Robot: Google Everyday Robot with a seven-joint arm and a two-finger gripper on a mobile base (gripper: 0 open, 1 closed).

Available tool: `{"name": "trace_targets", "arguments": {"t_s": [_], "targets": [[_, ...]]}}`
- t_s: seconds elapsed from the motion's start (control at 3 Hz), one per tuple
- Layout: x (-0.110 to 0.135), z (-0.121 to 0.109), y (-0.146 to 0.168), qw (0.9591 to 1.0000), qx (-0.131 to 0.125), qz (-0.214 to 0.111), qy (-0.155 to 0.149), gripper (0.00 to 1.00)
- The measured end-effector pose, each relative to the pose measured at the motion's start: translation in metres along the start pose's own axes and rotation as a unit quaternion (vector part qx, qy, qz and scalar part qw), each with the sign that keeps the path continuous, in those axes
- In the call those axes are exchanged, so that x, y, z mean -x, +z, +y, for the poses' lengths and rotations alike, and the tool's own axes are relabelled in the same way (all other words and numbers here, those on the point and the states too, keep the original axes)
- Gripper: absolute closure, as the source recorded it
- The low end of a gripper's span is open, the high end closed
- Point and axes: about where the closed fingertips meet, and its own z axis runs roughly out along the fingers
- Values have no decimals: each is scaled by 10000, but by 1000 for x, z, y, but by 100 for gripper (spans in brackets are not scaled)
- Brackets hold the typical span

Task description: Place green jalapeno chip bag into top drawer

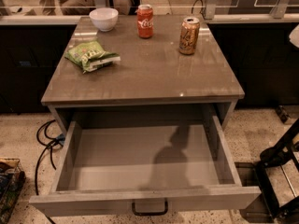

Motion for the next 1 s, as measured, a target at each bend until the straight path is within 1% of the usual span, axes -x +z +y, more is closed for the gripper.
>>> {"name": "trace_targets", "arguments": {"t_s": [1.0], "targets": [[0,0,0,10000,0,-3,-1,0]]}}
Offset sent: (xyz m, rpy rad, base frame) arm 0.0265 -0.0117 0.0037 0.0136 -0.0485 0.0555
